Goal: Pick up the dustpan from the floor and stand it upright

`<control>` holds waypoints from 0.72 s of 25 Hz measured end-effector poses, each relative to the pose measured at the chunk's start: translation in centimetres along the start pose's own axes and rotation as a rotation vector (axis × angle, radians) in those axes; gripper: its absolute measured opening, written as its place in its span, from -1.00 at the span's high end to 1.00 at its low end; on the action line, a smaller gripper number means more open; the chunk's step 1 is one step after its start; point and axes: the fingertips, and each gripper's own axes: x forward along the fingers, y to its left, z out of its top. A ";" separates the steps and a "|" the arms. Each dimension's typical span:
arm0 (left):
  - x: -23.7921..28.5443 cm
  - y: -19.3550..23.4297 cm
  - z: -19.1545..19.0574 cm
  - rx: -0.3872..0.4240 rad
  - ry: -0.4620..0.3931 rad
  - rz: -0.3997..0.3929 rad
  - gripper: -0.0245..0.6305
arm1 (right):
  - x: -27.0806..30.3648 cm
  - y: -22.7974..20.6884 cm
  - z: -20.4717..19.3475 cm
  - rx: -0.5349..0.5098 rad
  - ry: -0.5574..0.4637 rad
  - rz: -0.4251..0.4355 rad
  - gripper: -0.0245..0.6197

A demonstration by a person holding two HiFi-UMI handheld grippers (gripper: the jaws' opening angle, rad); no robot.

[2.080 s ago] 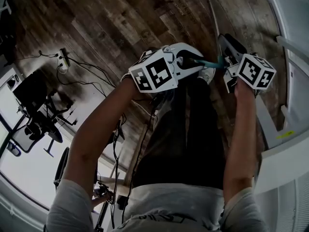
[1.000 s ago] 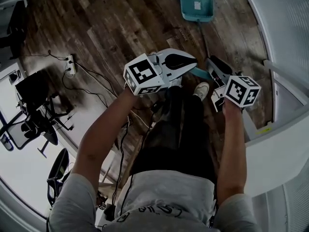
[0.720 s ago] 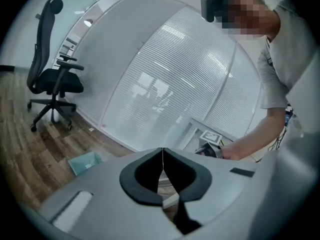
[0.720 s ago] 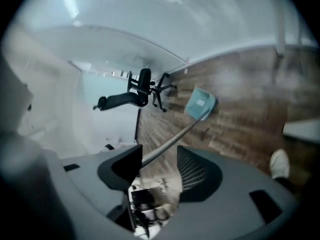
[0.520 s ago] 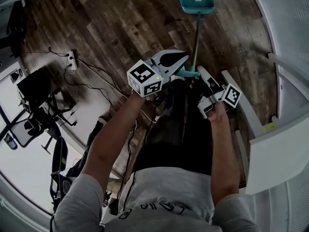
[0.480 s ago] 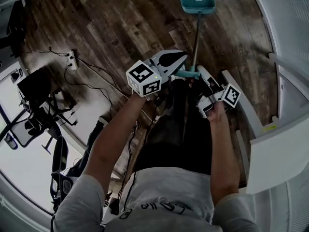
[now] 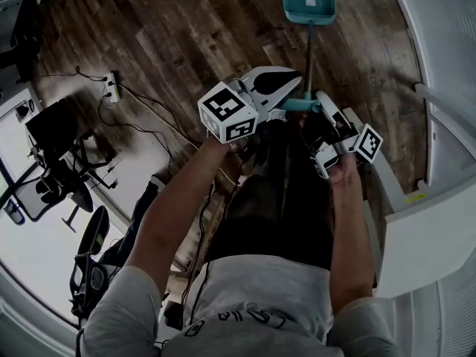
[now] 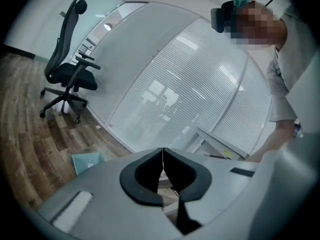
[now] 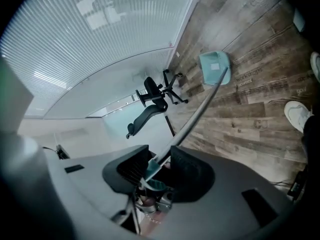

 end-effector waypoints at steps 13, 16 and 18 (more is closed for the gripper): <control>1.5 -0.6 2.8 -0.036 -0.025 -0.002 0.92 | 0.4 3.1 2.1 0.008 -0.034 0.047 0.58; 1.4 -0.9 3.1 -0.031 -0.027 -0.006 0.92 | 0.4 3.5 2.1 0.021 -0.051 0.053 0.58; 1.5 -1.0 3.4 -0.025 -0.025 -0.009 0.92 | 0.6 3.8 2.1 0.021 -0.051 0.056 0.58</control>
